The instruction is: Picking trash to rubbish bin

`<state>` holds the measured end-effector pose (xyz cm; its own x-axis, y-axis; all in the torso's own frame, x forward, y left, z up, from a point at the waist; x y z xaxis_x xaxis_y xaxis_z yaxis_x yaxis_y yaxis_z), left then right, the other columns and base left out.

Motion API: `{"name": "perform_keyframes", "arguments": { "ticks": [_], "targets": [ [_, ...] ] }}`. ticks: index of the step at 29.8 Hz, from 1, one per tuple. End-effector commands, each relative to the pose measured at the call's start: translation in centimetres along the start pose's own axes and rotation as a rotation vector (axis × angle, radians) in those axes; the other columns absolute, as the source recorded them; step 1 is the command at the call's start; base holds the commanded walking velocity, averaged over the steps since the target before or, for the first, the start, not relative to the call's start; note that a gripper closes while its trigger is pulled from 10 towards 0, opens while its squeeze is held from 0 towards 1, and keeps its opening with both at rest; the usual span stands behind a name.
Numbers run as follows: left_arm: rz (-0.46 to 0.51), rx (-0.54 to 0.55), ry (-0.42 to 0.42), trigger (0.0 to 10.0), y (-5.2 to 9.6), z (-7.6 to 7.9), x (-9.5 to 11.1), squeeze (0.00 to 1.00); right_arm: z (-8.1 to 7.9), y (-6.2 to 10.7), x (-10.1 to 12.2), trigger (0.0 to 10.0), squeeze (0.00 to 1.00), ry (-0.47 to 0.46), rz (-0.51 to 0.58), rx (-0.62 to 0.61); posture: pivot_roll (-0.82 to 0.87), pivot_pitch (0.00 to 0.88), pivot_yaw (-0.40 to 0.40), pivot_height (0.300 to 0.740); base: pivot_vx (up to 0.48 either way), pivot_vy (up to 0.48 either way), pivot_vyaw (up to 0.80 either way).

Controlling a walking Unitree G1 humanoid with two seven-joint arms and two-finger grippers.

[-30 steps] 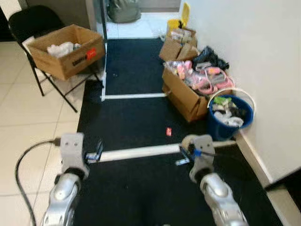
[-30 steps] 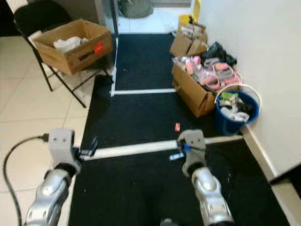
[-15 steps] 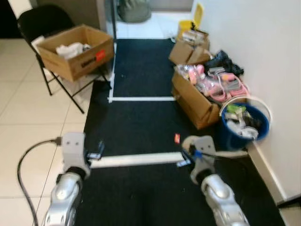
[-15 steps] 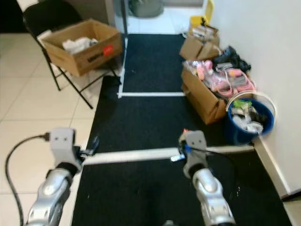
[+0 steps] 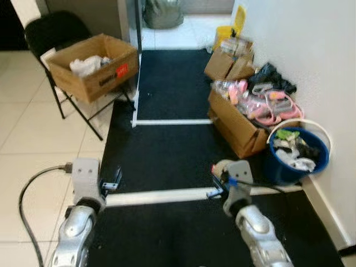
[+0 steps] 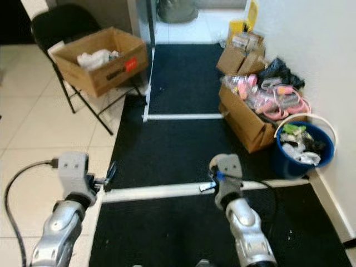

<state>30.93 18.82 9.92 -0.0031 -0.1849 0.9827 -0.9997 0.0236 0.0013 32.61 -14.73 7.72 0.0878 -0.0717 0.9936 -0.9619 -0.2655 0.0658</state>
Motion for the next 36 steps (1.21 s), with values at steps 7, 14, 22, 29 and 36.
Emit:
{"name": "perform_keyframes", "arguments": {
  "ticks": [7,14,22,29,36],
  "targets": [
    [-0.026,0.008,-0.009,10.0,0.38,-0.41,-0.76,0.0,-0.38,0.23,-0.8,10.0,0.0,-0.015,-0.019,0.008,-0.03,0.133,-0.019,0.74,0.26,0.0,0.0],
    [-0.021,0.008,-0.01,10.0,0.3,-0.44,-0.69,0.0,-0.5,-0.04,-0.53,10.0,0.0,-0.012,-0.012,0.017,-0.02,0.121,-0.026,0.74,0.259,0.0,0.0],
    [-0.017,0.011,-0.01,10.0,0.36,-0.52,-0.66,0.0,-0.62,-0.12,-0.51,10.0,0.0,-0.01,-0.011,0.027,-0.02,0.112,-0.033,0.74,0.258,0.0,0.0],
    [-0.019,0.011,-0.011,10.0,0.43,-0.51,-0.72,0.0,-0.74,-0.13,-0.54,10.0,0.0,-0.011,-0.013,0.033,-0.02,0.11,-0.036,0.74,0.26,0.0,0.0],
    [-0.019,0.011,-0.008,10.0,0.47,-0.51,-0.7,0.0,-0.8,-0.08,-0.55,10.0,0.0,-0.009,-0.016,0.039,-0.02,0.123,-0.035,0.74,0.259,0.0,0.0]
  ]
}}
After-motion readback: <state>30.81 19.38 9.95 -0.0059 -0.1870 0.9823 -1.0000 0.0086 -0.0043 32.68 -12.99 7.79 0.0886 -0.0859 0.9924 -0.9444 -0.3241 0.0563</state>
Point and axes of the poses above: a point about 5 cm out from each wrist's last joint towards the gripper, its own y axis pointing back from the gripper into the wrist, its own x axis along the axis of the wrist's last joint, z = x × y, the point moved 4 cm from there along -y, pointing out of the wrist towards the gripper, and after that the axes turned 8 degrees about -y, right-handed, at the moved point
